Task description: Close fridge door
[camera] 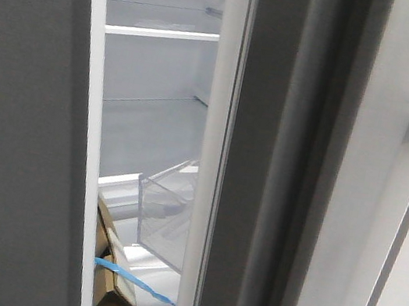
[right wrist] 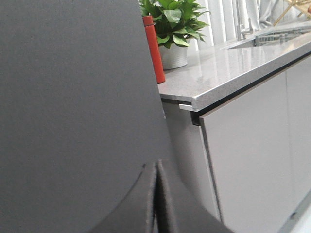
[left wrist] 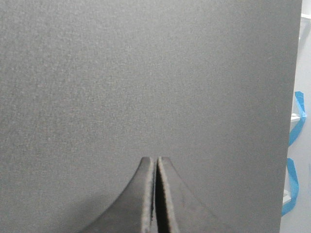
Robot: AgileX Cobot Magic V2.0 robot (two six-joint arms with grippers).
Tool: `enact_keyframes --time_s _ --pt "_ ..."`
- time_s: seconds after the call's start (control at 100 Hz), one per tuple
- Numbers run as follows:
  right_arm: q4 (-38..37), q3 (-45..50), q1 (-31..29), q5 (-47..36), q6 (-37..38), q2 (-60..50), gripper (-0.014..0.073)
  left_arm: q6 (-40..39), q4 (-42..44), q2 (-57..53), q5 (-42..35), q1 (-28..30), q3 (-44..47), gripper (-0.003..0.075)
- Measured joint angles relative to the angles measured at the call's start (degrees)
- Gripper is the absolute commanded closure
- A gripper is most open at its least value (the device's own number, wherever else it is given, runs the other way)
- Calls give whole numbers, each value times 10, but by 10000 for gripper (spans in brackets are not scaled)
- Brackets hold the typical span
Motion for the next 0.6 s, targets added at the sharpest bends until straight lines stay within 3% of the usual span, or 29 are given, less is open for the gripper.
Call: enact_keyframes --time_s 0.14,0.25,0.6 --pt "41 0 0 9 4 0 638 0 0 0 0 0 0 740" --pt "57 -26 0 73 6 0 638 0 0 0 0 0 0 740" --pt "58 -256 0 277 3 53 638 0 0 0 0 0 0 740"
